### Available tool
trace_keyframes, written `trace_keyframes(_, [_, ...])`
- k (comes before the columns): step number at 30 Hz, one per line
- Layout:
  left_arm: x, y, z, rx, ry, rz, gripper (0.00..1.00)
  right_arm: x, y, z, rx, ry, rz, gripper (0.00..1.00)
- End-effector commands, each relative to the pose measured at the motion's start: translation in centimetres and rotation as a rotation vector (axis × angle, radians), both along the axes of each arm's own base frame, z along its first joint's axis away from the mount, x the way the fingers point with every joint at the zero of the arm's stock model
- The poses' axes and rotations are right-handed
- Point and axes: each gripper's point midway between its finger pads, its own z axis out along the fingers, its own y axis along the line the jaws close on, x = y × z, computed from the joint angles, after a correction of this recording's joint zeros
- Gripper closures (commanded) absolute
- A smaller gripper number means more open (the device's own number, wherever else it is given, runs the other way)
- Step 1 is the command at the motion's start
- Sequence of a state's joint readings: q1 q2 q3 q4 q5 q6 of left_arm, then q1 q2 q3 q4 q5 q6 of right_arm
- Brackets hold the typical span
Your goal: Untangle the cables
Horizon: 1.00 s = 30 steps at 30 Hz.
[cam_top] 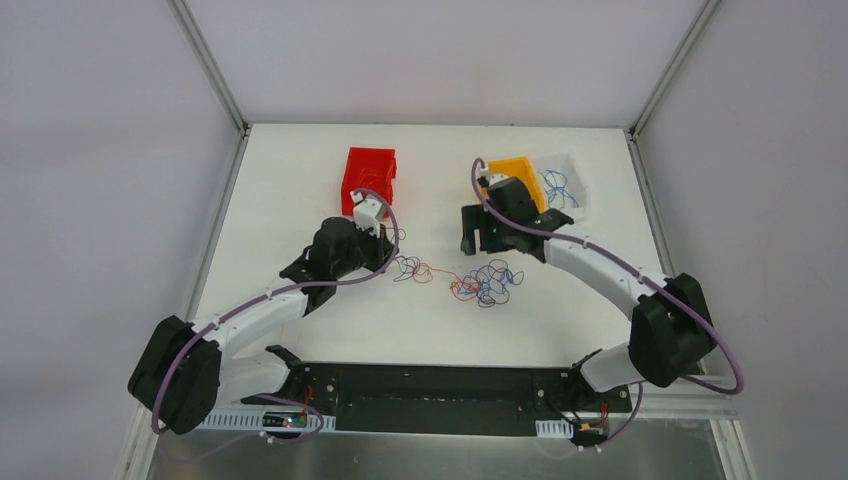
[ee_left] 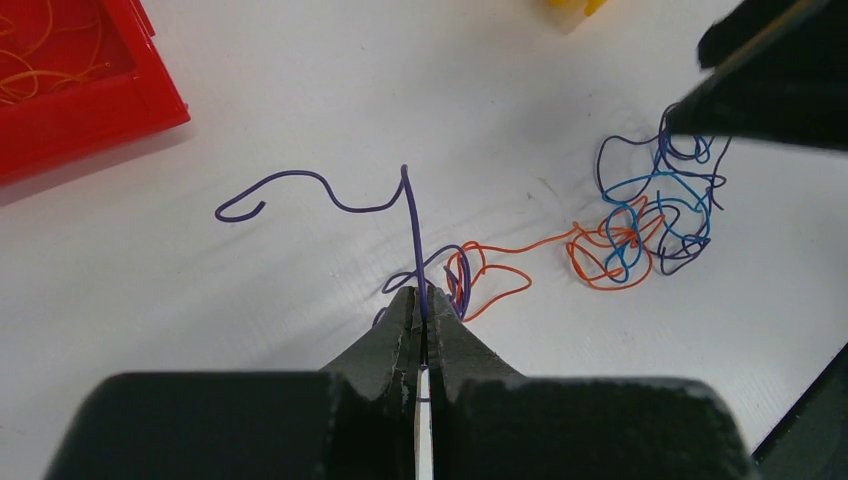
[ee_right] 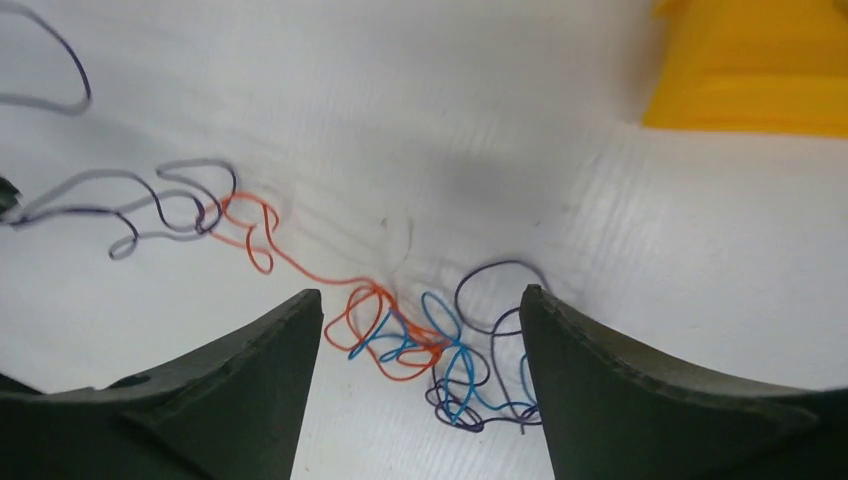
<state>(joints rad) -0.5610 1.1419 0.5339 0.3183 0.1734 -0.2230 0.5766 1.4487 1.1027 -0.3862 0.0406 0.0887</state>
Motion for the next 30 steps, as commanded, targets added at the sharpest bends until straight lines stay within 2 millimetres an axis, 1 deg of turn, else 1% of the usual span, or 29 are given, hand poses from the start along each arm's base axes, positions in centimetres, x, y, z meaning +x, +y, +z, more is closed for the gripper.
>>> trace_keyframes(1, [0.2, 0.2, 1.4, -0.022, -0.062, 0.000, 1.00, -2.6, 5.0, -0.4, 0.136, -0.052, 0.242, 0.26])
trace_keyframes(3, [0.2, 0.2, 1.4, -0.022, -0.063, 0.002, 1.00, -3.6, 6.7, -1.2, 0.146, -0.048, 0.307, 0.26])
trace_keyframes(5, [0.2, 0.3, 1.4, -0.020, -0.063, 0.003, 1.00, -4.3, 8.2, -2.3, 0.126, -0.043, 0.349, 0.24])
trace_keyframes(8, [0.3, 0.3, 1.3, -0.018, -0.066, 0.003, 1.00, -4.2, 9.9, -3.4, 0.100, -0.074, 0.394, 0.21])
trace_keyframes(10, [0.3, 0.3, 1.4, -0.017, -0.069, 0.005, 1.00, -4.1, 10.8, -4.1, 0.095, -0.084, 0.415, 0.20])
trace_keyframes(13, [0.3, 0.4, 1.3, -0.013, -0.068, 0.010, 1.00, -3.7, 11.4, -5.5, 0.061, -0.085, 0.417, 0.20])
trace_keyframes(15, [0.4, 0.5, 1.3, -0.013, -0.069, 0.017, 1.00, -2.9, 11.5, -6.3, 0.048, -0.096, 0.384, 0.24])
trace_keyframes(17, [0.4, 0.6, 1.3, -0.014, -0.070, 0.022, 1.00, -2.5, 11.8, -7.0, 0.049, -0.097, 0.369, 0.29])
trace_keyframes(20, [0.5, 0.8, 1.3, -0.010, -0.070, 0.037, 1.00, -2.5, 12.0, -7.6, 0.052, -0.081, 0.361, 0.43])
trace_keyframes(21, [0.7, 1.0, 1.2, -0.005, -0.068, 0.049, 1.00, -2.4, 11.8, -7.5, 0.049, -0.087, 0.354, 0.53])
trace_keyframes(22, [0.8, 1.2, 1.1, 0.000, -0.068, 0.064, 1.00, -2.4, 11.6, -7.5, 0.043, -0.095, 0.345, 0.60])
trace_keyframes(23, [0.9, 1.5, 1.0, 0.007, -0.067, 0.079, 1.00, -2.3, 11.1, -7.3, 0.037, -0.111, 0.330, 0.72])
trace_keyframes(24, [1.0, 1.7, 1.0, 0.013, -0.066, 0.092, 1.00, -2.0, 10.6, -6.8, 0.039, -0.129, 0.286, 0.83])
trace_keyframes(25, [1.1, 2.0, 0.9, 0.020, -0.066, 0.109, 1.00, -1.6, 9.7, -6.5, 0.020, -0.150, 0.238, 0.93])
trace_keyframes(26, [1.2, 2.4, 0.8, 0.027, -0.065, 0.130, 1.00, -1.4, 8.9, -6.4, 0.006, -0.162, 0.199, 1.00])
trace_keyframes(30, [1.9, 4.6, 0.3, 0.075, -0.058, 0.258, 1.00, -1.2, 5.6, -6.2, -0.053, -0.180, 0.056, 1.00])
